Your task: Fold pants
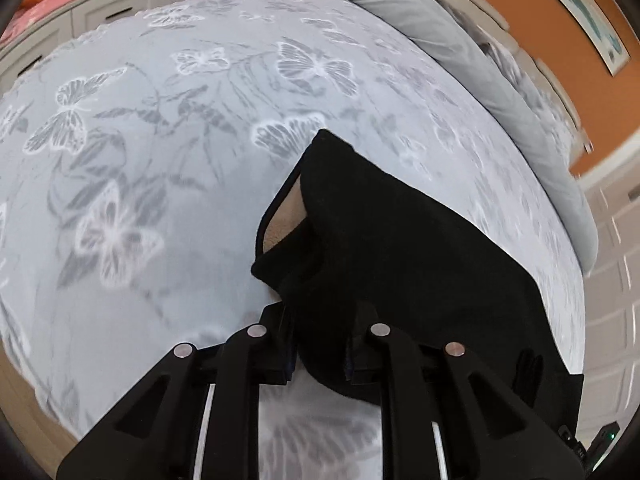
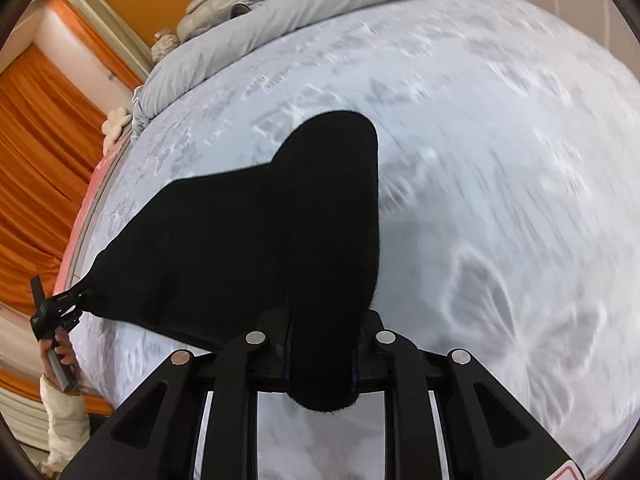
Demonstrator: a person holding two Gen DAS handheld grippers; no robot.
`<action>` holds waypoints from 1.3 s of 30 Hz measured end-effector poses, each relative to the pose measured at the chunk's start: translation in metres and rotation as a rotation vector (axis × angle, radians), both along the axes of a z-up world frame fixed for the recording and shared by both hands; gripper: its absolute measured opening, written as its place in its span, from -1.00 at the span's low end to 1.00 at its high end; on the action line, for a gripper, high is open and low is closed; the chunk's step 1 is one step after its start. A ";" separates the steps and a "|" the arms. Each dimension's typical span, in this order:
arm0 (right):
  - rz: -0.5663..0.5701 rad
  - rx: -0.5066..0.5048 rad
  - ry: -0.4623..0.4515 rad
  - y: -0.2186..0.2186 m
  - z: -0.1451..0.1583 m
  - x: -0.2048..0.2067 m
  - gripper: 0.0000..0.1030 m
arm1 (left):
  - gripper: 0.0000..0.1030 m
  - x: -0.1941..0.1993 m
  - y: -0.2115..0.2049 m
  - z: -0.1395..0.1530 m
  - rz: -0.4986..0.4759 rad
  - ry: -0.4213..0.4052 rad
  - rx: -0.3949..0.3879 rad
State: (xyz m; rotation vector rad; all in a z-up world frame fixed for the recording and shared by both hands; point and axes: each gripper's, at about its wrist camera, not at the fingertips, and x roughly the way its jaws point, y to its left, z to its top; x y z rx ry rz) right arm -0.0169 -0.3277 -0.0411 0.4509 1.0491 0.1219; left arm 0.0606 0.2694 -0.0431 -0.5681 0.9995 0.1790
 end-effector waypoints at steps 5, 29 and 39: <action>-0.061 0.031 -0.023 -0.025 -0.001 -0.042 -0.64 | -0.68 -0.025 -0.020 0.011 -0.056 -0.020 -0.015; 0.366 -0.363 -0.145 0.206 -0.002 0.015 -0.75 | -0.53 -0.011 -0.024 -0.017 -0.060 0.051 0.027; 0.398 -0.332 -0.113 0.244 -0.007 0.046 -0.30 | -0.55 -0.015 -0.033 0.000 -0.071 -0.003 0.046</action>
